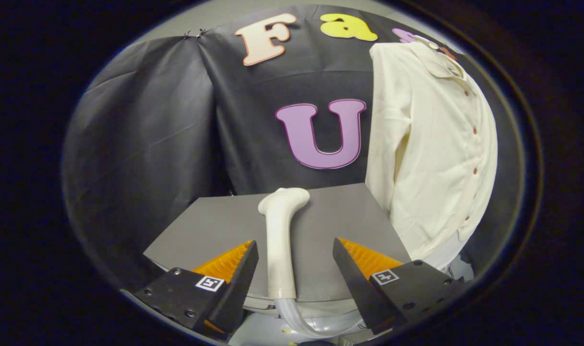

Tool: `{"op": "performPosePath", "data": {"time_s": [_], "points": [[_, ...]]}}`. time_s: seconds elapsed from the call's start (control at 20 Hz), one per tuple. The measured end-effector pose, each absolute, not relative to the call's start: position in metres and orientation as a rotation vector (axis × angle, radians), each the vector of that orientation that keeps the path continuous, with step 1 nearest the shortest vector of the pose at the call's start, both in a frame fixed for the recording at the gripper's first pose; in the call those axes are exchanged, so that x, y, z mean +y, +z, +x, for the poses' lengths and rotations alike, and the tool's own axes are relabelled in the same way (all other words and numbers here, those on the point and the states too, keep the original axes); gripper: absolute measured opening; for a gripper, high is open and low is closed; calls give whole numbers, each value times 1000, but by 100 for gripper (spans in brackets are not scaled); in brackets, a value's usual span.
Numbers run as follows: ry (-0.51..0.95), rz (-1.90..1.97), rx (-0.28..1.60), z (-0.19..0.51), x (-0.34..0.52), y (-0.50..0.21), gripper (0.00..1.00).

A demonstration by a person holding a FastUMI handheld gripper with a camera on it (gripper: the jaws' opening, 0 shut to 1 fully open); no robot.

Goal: Iron the clothes twice with a garment steamer, once on the left side and once on the right side.

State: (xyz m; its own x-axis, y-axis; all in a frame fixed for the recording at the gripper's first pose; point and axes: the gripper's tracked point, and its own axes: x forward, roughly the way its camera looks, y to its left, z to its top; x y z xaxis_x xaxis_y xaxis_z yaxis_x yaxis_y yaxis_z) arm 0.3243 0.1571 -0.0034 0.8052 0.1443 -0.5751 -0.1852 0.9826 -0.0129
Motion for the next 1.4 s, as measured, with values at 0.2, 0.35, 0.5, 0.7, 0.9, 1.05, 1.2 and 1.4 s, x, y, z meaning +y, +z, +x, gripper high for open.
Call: {"op": "performPosePath", "data": {"time_s": [0.2, 0.35, 0.5, 0.7, 0.9, 1.05, 1.2, 1.4], "points": [[161, -172, 734, 334, 171, -21, 96], [192, -259, 773, 347, 188, -36, 96], [184, -306, 861, 347, 200, -56, 85], [170, -296, 893, 350, 202, -59, 84], [241, -215, 880, 359, 197, -41, 84], [212, -163, 905, 366, 183, -31, 95], [205, -251, 1010, 354, 182, -39, 88], [221, -274, 1044, 344, 190, -37, 52]]}}
